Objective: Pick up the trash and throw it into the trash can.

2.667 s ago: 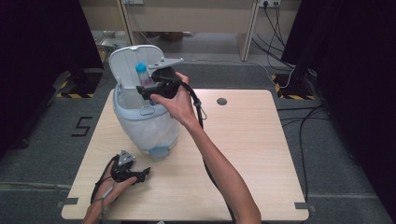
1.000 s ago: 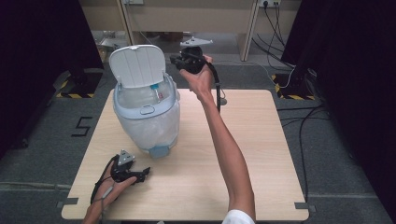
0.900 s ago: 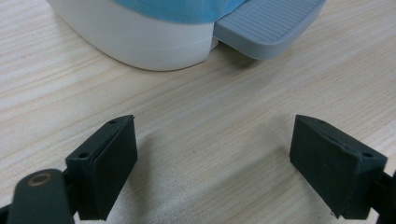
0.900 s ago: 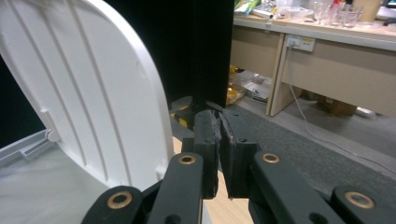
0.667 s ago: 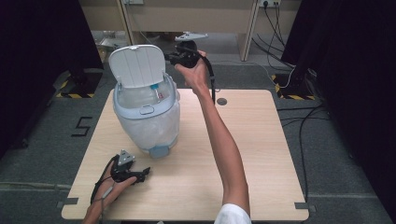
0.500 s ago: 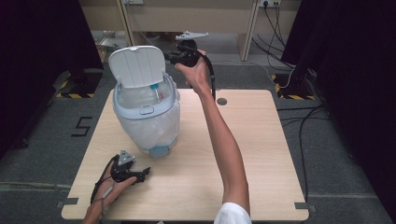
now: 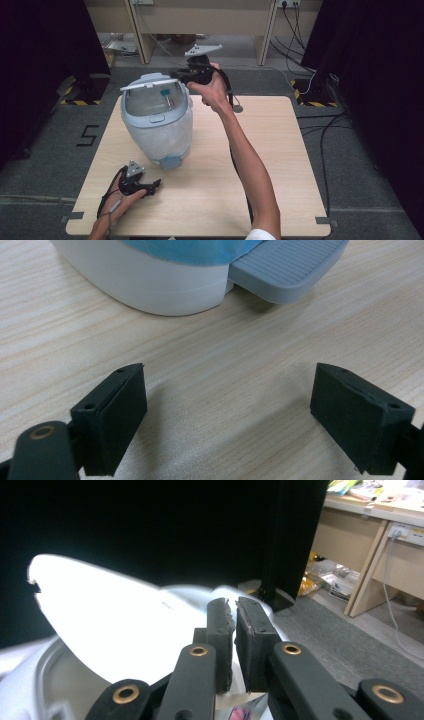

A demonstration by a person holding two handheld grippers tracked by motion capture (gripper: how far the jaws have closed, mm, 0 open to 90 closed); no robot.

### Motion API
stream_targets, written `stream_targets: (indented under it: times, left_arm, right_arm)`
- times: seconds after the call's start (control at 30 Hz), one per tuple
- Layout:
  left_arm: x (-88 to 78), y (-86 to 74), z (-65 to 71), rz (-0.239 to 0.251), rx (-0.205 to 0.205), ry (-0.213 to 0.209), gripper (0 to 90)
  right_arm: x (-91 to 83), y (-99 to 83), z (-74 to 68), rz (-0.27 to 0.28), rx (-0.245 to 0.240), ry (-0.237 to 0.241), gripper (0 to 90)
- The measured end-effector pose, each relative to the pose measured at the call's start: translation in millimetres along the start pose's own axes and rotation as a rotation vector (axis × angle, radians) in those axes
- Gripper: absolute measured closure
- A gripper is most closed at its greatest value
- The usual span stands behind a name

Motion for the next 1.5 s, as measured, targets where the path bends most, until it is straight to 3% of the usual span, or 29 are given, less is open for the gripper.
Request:
stream_targets:
  times: [0.17, 0.37, 0.53, 0.7, 0.9, 1.13, 1.5]
  left_arm:
    - [-0.1, 0.0, 0.0, 0.000, -0.001, 0.001, 13.9]
    - [-0.1, 0.0, 0.1, -0.001, -0.001, 0.000, 13.9]
    - [-0.1, 0.0, -0.1, -0.001, 0.001, 0.001, 13.9]
    - [-0.1, 0.0, -0.1, -0.001, 0.001, 0.001, 13.9]
    - [-0.1, 0.0, -0.2, -0.001, 0.002, 0.001, 13.9]
    - [-0.1, 0.0, 0.0, -0.001, 0.000, 0.000, 13.9]
    - [0.0, 0.0, 0.1, 0.000, 0.000, 0.000, 13.9]
  right_arm:
    - [-3.1, -13.8, -16.8, -0.040, -0.062, -0.023, 83.2]
    - [-0.8, -23.1, -27.1, -0.055, -0.080, -0.034, 83.3]
    - [2.1, -29.0, -34.6, -0.056, -0.073, -0.019, 82.9]
    - [9.6, -35.0, -40.6, -0.092, -0.089, -0.015, 82.3]
    - [11.8, -34.8, -44.3, -0.082, -0.056, 0.001, 82.6]
    - [11.5, -33.8, -48.7, -0.113, -0.060, -0.054, 82.8]
    - [11.7, -34.2, -49.3, -0.116, -0.052, -0.059, 83.6]
Point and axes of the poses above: each handheld gripper's, and its own axes: x roughly forward along the jaws, y roughly out of its top, z roughly to its right, the point moved 8 cm from there along x, roughly forward along the jaws, and after that the axes turned 15 degrees about -z, right-handed, at the moved point
